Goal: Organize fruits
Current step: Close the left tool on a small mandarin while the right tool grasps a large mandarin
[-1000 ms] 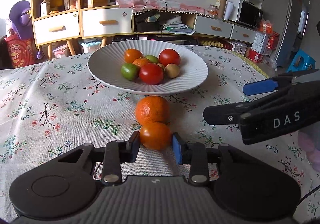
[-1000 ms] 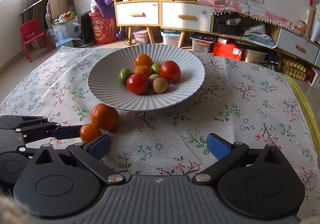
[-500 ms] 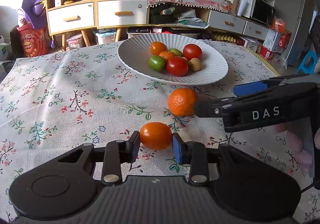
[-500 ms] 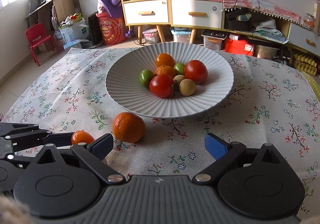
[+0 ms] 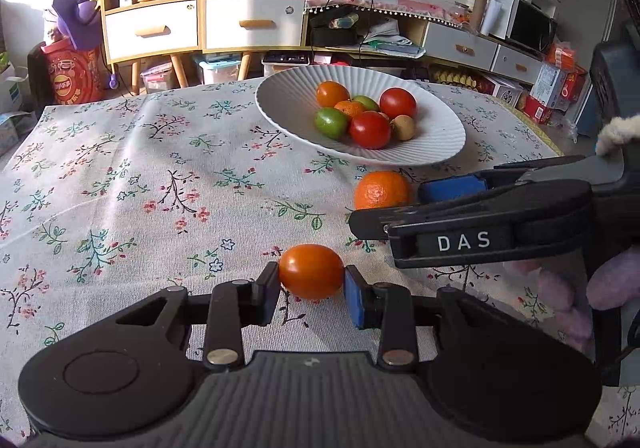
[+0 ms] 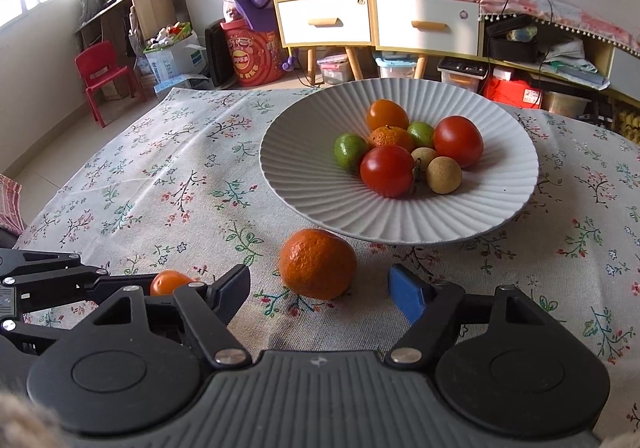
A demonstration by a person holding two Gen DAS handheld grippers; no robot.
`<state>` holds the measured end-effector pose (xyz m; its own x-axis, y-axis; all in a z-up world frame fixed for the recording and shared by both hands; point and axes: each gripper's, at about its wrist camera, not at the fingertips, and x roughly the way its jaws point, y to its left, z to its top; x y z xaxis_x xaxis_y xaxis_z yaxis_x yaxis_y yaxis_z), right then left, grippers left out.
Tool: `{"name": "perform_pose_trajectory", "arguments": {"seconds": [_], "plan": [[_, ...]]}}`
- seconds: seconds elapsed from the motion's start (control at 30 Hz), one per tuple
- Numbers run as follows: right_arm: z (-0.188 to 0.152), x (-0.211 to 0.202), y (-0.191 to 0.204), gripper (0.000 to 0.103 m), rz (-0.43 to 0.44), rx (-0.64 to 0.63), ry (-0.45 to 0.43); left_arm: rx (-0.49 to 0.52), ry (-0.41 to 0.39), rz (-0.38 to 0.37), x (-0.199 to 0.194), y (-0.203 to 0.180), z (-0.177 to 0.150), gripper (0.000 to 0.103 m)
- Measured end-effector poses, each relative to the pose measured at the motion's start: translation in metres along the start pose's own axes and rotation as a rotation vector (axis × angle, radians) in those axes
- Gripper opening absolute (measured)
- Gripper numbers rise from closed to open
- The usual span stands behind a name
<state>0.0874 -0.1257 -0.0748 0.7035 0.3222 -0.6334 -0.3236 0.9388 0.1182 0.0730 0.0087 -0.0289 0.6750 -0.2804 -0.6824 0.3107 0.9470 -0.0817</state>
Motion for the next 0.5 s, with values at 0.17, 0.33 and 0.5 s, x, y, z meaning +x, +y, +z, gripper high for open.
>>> {"name": "perform_pose_trajectory", "arguments": {"seconds": [0.17,0.33,0.5], "plan": [[0.0021,0.0008,0.003,0.066,-0.001,0.0,-0.002,0.003,0.001,-0.002,-0.0011,-0.0004,-0.0005,0.033],[0.0018,0.0016,0.0051,0.057,0.001,-0.006,0.005,0.007,0.002,-0.002,-0.0008,-0.0005,-0.0005,0.033],[0.0023,0.0018,0.0052,0.05,0.0,-0.009,0.007,0.006,0.002,-0.001,-0.0006,-0.0005,-0.0007,0.033]]}}
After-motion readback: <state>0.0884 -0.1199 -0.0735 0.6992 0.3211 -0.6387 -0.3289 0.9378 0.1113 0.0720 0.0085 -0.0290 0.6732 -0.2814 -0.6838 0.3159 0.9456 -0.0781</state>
